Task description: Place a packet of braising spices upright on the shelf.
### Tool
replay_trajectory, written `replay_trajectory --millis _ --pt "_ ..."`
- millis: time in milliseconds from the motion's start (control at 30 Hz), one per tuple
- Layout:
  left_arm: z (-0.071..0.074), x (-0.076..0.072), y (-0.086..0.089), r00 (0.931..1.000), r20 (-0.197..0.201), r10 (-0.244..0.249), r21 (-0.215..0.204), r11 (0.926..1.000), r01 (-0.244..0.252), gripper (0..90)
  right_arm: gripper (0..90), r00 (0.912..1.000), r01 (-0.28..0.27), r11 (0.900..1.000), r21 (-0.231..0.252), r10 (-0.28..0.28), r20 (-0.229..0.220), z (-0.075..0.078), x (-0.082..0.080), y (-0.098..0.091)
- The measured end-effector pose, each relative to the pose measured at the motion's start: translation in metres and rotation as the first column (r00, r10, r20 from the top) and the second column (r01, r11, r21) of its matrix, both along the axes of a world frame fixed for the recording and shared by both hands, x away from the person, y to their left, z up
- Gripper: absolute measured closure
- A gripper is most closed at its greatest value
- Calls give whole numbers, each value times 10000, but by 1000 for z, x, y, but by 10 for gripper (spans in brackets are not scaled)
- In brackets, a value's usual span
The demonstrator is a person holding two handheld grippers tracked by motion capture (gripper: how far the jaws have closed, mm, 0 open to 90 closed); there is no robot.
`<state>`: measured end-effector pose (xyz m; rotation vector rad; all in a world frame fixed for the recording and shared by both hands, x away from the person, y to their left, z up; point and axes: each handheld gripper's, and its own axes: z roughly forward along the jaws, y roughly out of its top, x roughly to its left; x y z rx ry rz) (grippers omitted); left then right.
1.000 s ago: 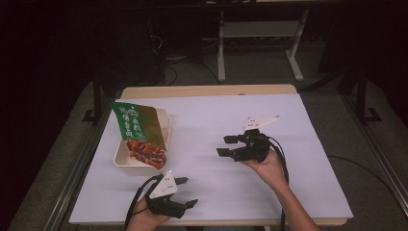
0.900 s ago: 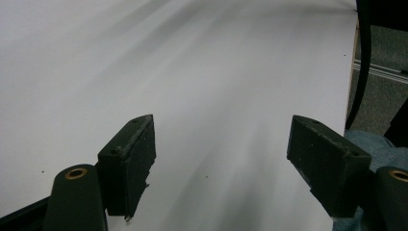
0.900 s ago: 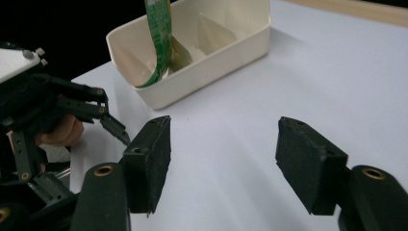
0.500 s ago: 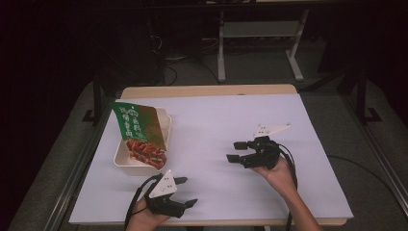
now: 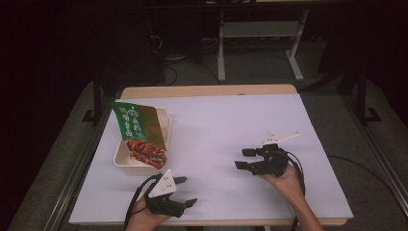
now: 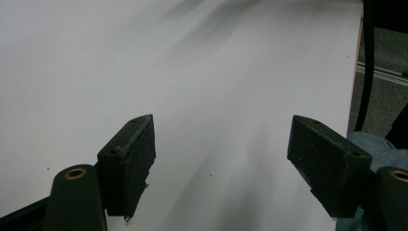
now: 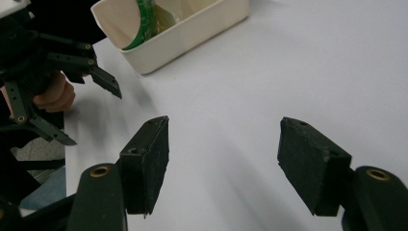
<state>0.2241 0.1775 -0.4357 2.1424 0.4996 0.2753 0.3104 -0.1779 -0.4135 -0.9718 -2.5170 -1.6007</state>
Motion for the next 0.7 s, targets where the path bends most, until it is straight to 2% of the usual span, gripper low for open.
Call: replay_trajectory --millis 700 --pt "0 0 0 10000 -49 33 11 10000 -33 243 320 9991 422 9986 -320 -424 -74 -18 -25 -24"
